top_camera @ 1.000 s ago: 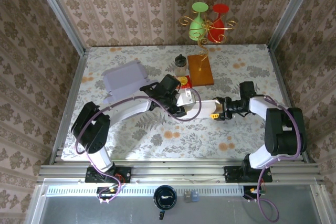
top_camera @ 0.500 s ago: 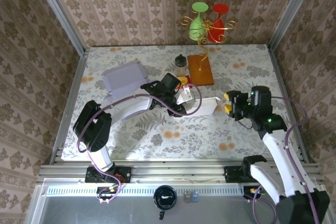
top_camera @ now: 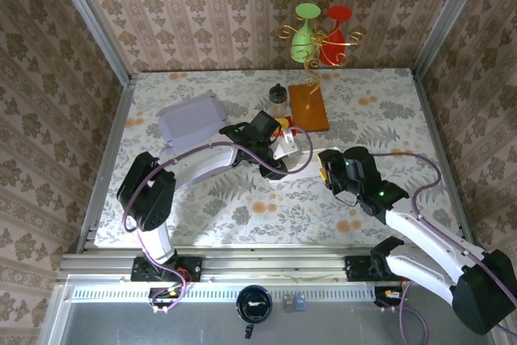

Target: Fold the paper box

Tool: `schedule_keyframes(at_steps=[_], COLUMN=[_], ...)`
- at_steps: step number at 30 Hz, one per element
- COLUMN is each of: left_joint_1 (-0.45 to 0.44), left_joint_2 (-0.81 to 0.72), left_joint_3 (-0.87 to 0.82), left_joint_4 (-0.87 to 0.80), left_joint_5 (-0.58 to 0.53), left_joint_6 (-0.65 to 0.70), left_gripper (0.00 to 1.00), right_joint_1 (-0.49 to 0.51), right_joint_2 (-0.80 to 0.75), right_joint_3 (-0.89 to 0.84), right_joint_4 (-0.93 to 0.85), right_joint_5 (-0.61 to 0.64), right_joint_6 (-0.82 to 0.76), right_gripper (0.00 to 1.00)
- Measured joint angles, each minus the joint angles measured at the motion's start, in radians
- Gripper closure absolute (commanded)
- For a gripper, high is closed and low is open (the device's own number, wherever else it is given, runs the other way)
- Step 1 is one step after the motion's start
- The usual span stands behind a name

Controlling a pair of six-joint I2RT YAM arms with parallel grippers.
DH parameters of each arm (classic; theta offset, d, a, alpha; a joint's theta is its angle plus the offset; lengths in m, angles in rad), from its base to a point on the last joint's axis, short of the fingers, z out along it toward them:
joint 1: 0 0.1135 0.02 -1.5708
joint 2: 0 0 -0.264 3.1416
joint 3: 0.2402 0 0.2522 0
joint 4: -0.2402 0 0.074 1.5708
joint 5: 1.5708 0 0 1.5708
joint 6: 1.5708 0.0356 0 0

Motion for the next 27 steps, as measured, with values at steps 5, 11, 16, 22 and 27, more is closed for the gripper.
schedule_keyframes(at_steps=[5, 11, 16, 22, 27], left_joint_1=[0.0, 0.0, -0.008, -0.013, -0.013], left_joint_2=[0.0, 0.0, 0.0, 0.0, 0.0], left_joint_3=[0.001, 0.001, 0.002, 0.004, 0.005], left_joint_4=[-0.002, -0.003, -0.009, -0.017, -0.019], left_joint_5=[0.0, 0.0, -0.013, -0.021, -0.022], left_joint_6=[0.0, 0.0, 0.0, 0.0, 0.005], left_gripper=[0.54, 0.53, 0.51, 0.54, 0.6], right_joint_1=[0.0, 0.0, 0.0, 0.0, 0.0], right_joint_2=[0.063, 0.116, 0.135, 0.147, 0.153], right_joint_3=[-0.002, -0.001, 0.009, 0.047, 0.074], right_joint_4=[0.062, 0.087, 0.084, 0.018, -0.035], right_joint_5=[0.003, 0.003, 0.003, 0.003, -0.001], right_joint_6=[0.001, 0.001, 0.019, 0.03, 0.041], right_gripper=[0.56, 0.68, 0.75, 0.82, 0.73])
